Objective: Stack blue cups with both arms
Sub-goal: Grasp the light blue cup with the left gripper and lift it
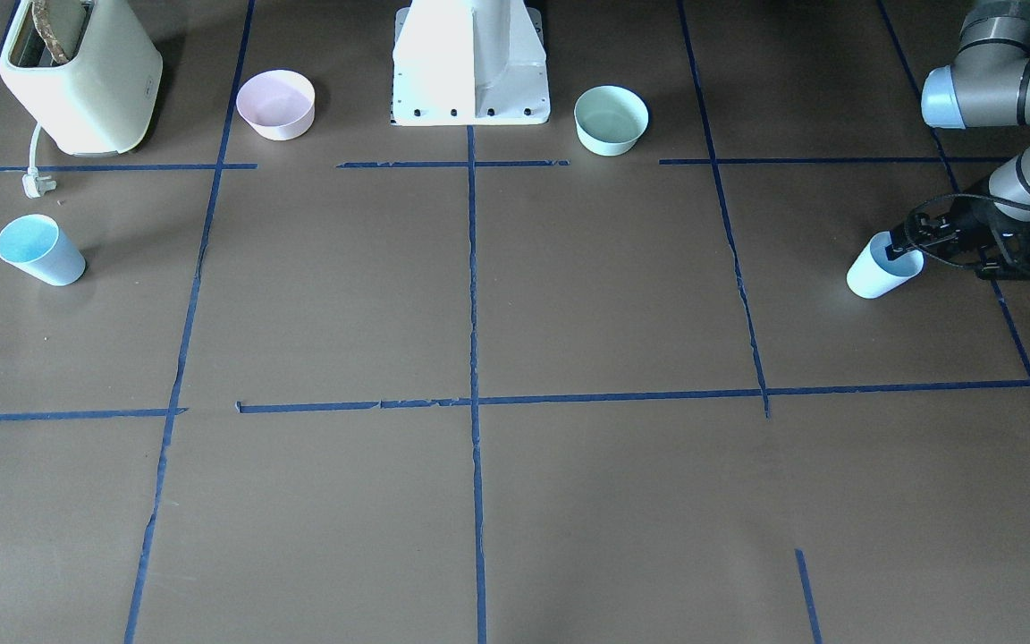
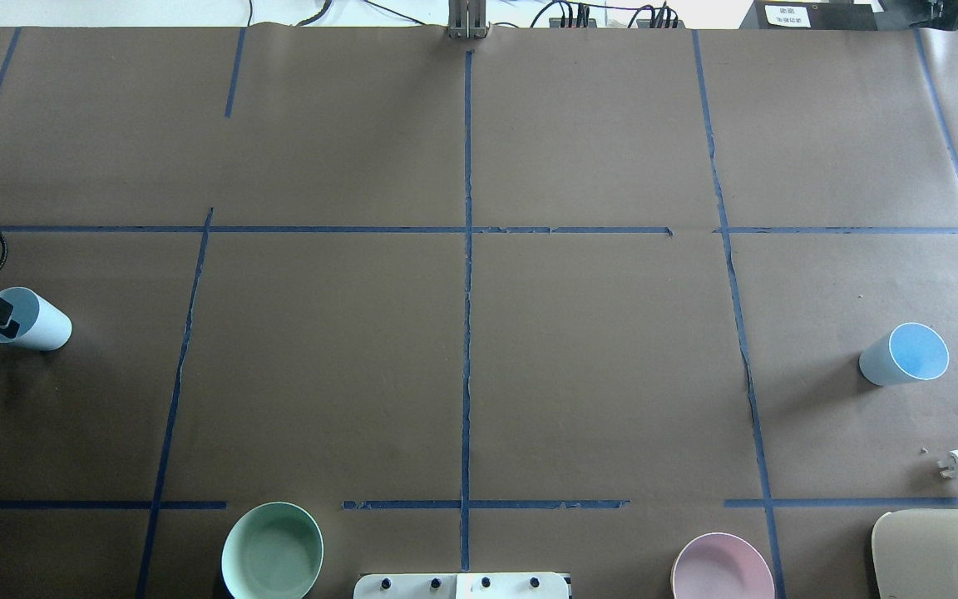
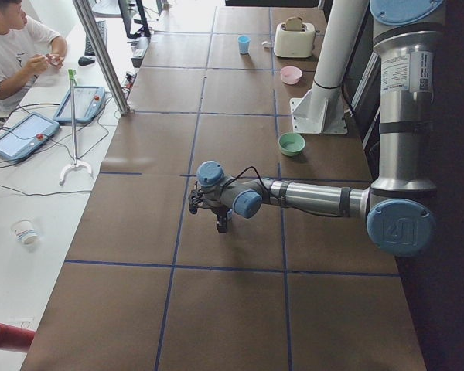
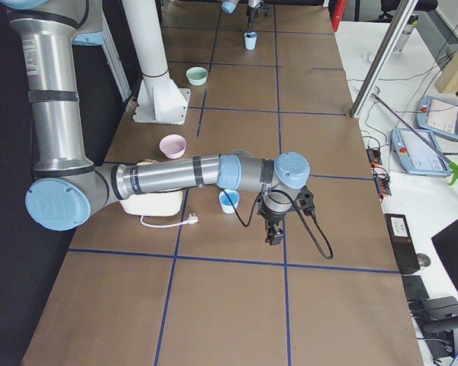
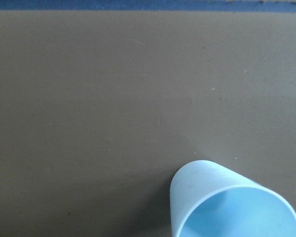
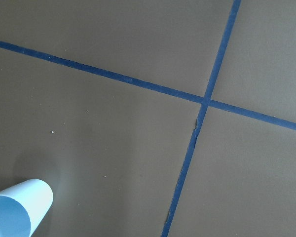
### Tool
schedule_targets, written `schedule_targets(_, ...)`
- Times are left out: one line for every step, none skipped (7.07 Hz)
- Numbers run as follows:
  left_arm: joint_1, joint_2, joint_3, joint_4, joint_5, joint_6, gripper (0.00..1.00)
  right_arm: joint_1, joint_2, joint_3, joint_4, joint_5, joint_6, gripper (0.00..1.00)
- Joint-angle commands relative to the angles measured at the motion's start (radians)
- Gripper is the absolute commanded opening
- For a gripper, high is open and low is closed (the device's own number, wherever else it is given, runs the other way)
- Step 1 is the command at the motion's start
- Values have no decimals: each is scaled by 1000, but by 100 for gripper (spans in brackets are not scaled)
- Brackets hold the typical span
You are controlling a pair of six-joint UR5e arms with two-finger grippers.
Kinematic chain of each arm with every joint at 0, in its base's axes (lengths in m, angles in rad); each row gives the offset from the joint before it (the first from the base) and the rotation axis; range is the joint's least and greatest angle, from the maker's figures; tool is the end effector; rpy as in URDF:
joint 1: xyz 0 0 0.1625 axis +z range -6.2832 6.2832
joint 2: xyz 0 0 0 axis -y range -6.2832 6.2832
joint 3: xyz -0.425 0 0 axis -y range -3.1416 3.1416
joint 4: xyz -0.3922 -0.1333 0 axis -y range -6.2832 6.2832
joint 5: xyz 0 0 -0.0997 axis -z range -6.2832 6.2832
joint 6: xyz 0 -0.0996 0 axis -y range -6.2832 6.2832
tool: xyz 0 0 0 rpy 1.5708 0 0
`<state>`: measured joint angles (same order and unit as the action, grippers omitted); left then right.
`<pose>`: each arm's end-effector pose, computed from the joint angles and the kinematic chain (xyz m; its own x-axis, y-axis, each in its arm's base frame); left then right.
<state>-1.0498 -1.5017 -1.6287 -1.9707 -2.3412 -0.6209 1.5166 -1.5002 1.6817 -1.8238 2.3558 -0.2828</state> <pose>0.1846 -0.4500 0.6192 0.6674 0.0098 -0.7447 -0.0890 0.9938 -0.0667 0.0352 -0.5128 0.5930 0.6658 -0.2663 0.6970 0.2497 0.9598 0.1281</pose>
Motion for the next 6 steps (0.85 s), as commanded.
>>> schedule_targets(13, -26, -2, 0, -4, -5, 6, -9, 0, 0, 1, 0, -1, 100)
schedule_targets(14, -87, -20, 0, -13, -111, 0, -9, 0, 0, 1, 0, -1, 100)
schedule_targets(26, -182, -70, 7, -35, -298, 0, -9, 0, 4, 3, 0, -1, 100)
schedule_targets(72, -303, -119, 22, -58, -503, 0, -9, -2, 4, 21, 0, -7, 100)
schedule_targets(135, -440, -128, 64, -50, -671, 0, -9, -3, 4, 41, 5, -6, 100)
schedule_targets(269, -595, -119, 161, 12, -807, 0, -9, -5, 6, 50, 8, -6, 100)
